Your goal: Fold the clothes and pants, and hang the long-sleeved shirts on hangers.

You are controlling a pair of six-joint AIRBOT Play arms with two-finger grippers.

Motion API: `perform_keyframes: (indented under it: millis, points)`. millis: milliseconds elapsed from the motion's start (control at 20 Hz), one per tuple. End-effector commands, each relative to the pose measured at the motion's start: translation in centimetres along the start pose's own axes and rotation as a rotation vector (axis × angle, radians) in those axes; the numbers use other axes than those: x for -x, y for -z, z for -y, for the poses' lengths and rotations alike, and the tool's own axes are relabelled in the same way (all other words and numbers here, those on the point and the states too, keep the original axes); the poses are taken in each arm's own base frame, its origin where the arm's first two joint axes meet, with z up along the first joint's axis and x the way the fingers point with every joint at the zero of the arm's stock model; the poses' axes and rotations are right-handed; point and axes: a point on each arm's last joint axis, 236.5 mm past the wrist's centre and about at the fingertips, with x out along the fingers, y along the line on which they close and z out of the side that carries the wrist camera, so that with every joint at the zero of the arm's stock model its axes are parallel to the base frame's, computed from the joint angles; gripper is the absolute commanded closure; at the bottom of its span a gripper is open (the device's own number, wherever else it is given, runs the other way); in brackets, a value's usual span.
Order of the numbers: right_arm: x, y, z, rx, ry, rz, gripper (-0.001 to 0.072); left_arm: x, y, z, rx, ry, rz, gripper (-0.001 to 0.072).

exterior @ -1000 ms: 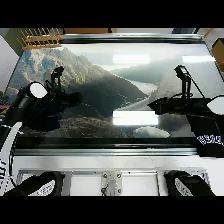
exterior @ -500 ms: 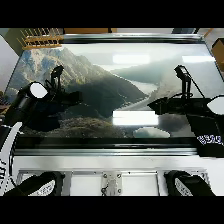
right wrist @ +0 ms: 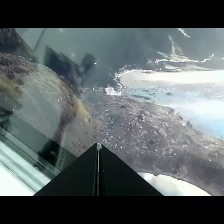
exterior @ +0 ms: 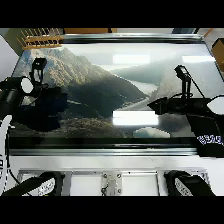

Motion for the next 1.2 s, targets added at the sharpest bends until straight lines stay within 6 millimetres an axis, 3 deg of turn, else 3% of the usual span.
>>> perform_keyframes:
  millis: [0, 150, 300, 450, 500, 550, 600, 700, 850, 1000, 1100, 1150]
  points:
    - [0.0, 0.0, 0.0, -0.001, -0.001, -0.001, 0.0689, -3.7, 3.0, -5.0, -0.05, -0.128, -0.146, -0.0013]
    - [0.0, 0.0, 0.0, -0.001, -0.001, -0.001, 0.0689, -7.9, 5.6, -4.8, -0.055, -0.108, -0.259, -0.0013]
    - [0.0, 0.0, 0.0, -0.001, -0.001, -0.001, 0.0689, -9.9, 8.2, -5.5, -0.088, -0.135, -0.368, 0.0]
    - [0.0, 0.0, 0.0, -0.001, -0.001, -0.001, 0.0689, -10.0, 8.6, -6.0, -0.045, -0.162, -0.384, 0.0444]
    - [0.0, 0.0, 0.0, -0.001, -0.001, -0.001, 0.0689, -9.4, 8.2, -6.0, -0.029, -0.165, -0.368, 0.0642]
    - [0.0, 0.0, 0.0, -0.001, -0.001, -0.001, 0.0689, -8.4, 7.1, -5.2, -0.018, -0.147, -0.33, 0.0701]
    - [0.0, 0.0, 0.0, -0.001, -0.001, -0.001, 0.0689, -7.1, 5.2, -3.6, -0.006, -0.112, -0.272, 0.0701]
    - [0.0, 0.0, 0.0, -0.001, -0.001, -0.001, 0.0689, -3.3, 1.1, 1.9, 0.003, 0.011, -0.142, 0.0701]
    - [0.0, 0.0, -0.2, -0.005, -0.007, 0.002, 0.0689, 4.5, -3.0, 14.1, -0.091, 0.264, 0.036, 0.0701]
    - [0.0, -0.5, -1.0, -0.028, -0.045, 0.019, 0.0689, 11.1, -3.2, 25.0, -0.285, 0.429, 0.181, 0.0701]
    - [0.1, -0.9, -2.8, -0.058, -0.119, 0.035, 0.0689, 13.6, -2.5, 30.3, -0.377, 0.505, 0.255, 0.0701]
    - [0.2, -1.1, -2.9, -0.02, -0.125, 0.044, 0.0689, 14.2, -2.3, 31.8, -0.4, 0.528, 0.273, 0.0701]
